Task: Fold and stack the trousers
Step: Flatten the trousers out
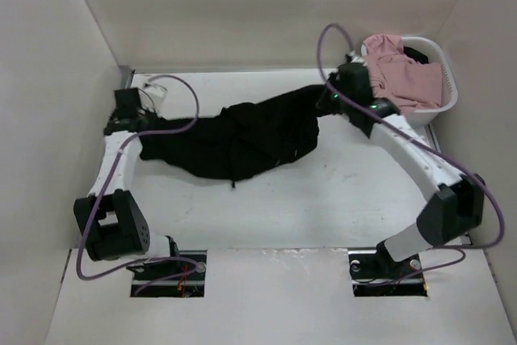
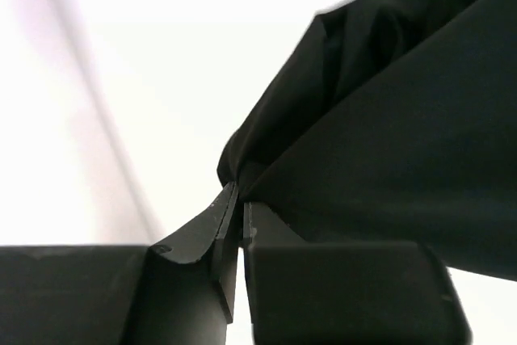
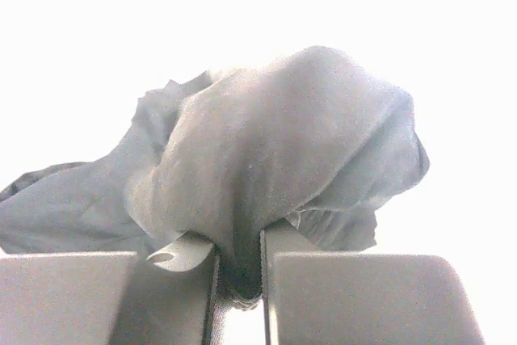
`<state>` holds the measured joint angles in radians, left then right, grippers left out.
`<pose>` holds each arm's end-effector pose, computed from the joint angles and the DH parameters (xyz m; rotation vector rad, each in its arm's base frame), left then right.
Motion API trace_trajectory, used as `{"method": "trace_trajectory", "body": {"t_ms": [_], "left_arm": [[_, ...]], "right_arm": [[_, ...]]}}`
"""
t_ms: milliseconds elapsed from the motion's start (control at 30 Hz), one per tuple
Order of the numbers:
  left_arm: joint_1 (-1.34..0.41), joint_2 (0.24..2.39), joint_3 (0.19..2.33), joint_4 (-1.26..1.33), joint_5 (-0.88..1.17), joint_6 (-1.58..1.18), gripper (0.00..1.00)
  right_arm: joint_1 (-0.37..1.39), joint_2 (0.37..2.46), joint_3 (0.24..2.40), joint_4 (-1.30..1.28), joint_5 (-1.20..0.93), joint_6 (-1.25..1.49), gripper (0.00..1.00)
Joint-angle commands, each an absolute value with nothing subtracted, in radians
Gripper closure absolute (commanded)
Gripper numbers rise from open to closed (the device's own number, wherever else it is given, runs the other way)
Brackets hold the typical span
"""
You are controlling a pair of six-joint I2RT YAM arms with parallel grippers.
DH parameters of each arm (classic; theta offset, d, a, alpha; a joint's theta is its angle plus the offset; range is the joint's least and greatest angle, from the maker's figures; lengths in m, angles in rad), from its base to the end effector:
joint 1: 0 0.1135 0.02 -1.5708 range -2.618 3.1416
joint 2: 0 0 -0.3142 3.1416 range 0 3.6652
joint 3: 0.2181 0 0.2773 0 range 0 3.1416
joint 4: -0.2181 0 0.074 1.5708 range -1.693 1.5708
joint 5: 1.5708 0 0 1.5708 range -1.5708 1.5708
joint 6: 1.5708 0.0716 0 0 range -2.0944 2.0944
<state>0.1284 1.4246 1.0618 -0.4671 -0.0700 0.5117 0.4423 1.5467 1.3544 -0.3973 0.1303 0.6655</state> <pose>0.3433 0.0494 0.2771 0.4309 2.3946 0.3781 0.3747 0.1671 0.3541 0.3206 2.1738 0.4952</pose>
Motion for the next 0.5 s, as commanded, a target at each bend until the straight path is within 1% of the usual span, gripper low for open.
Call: {"method": "trace_trajectory", "body": {"t_ms": [0, 67, 167, 300, 367, 467], "left_arm": [[0.231, 1.298, 1.259, -0.422, -0.094, 0.569, 1.00], [0.266, 1.275, 1.319, -0.462, -0.084, 0.616, 1.00], [0.301, 1.218, 1.336, -0.491, -0.077, 0.673, 0.99], [0.327, 1.152, 1.255, -0.520, -0.083, 0.730, 0.99], [0.337, 1.126, 1.206, -0.515, -0.087, 0.745, 0.99], [0.358, 1.109, 1.198, -0.512, -0.089, 0.744, 0.99]], "right_arm": [[0.328, 1.382, 1.497, -0.494, 0.019, 0.558, 1.00], [0.262, 1.330, 1.511, -0.547, -0.063, 0.546, 1.00], [0.176, 1.253, 1.490, -0.630, -0.142, 0.545, 1.00], [0.088, 1.164, 1.389, -0.721, -0.198, 0.538, 0.97], [0.059, 1.122, 1.326, -0.735, -0.212, 0.532, 0.97], [0.038, 1.066, 1.285, -0.741, -0.222, 0.512, 0.97]]}}
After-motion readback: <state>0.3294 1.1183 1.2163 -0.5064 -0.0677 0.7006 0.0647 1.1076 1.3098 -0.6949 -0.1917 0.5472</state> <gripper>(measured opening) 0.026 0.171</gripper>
